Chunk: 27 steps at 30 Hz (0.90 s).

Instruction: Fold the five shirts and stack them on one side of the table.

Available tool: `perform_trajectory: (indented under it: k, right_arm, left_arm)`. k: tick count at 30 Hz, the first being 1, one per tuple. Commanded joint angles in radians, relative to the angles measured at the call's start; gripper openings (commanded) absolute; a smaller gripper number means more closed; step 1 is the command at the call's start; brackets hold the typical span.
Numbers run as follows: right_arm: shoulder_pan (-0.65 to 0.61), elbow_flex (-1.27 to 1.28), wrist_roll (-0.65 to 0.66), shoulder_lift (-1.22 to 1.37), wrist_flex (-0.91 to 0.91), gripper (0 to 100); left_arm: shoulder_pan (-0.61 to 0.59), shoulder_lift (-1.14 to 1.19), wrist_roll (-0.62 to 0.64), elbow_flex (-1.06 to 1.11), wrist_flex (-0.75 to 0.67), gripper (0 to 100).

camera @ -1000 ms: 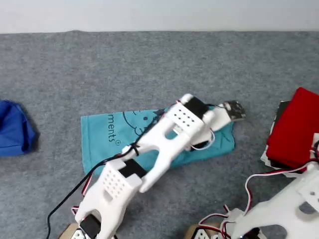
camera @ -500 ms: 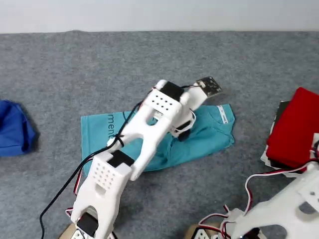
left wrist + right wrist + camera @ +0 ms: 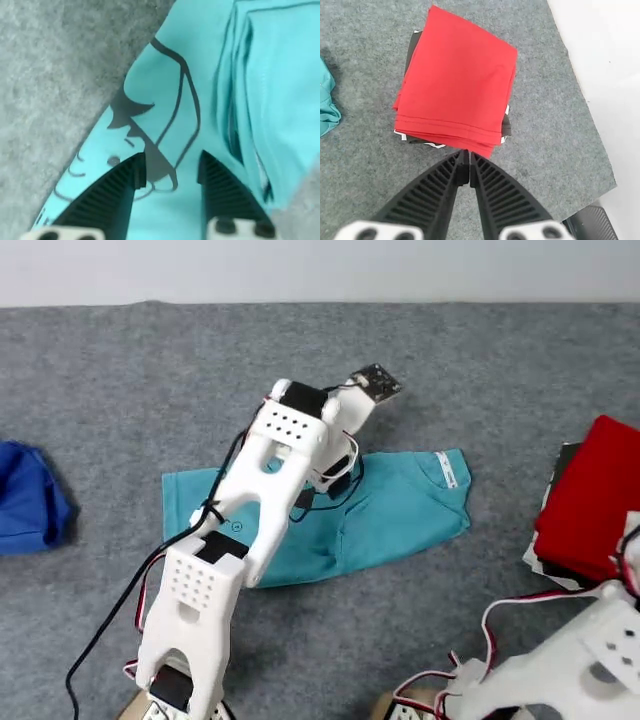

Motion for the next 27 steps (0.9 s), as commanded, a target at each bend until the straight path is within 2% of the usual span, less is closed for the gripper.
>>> perform_trajectory:
  k: [1, 4, 8, 19, 22, 27]
  right_arm:
    - [0.004, 0.009, 0.003, -0.019, 0.036, 1.0]
    - [0.004, 0.026, 0.003, -0.019, 0.036, 1.0]
    - [0.002, 0.052, 0.006, -0.016, 0.036, 1.0]
    - [-0.094, 0.081, 0.003, -0.018, 0.036, 1.0]
    - [-0.110, 0.083, 0.003, -0.019, 0.036, 1.0]
    - [-0.107, 0.083, 0.003, -0.019, 0.036, 1.0]
  left_arm:
    - [-0.003, -0.051, -0.002, -0.147, 0.109, 13]
    - [-0.066, -0.117, 0.037, -0.153, 0.107, 9]
    - [-0.152, -0.258, 0.101, -0.050, 0.107, 9]
    - [-0.396, -0.675, 0.287, 0.544, 0.101, 11]
    - [-0.470, -0.695, 0.292, 0.628, 0.101, 18]
    - [-0.563, -0.694, 0.204, 0.720, 0.051, 20]
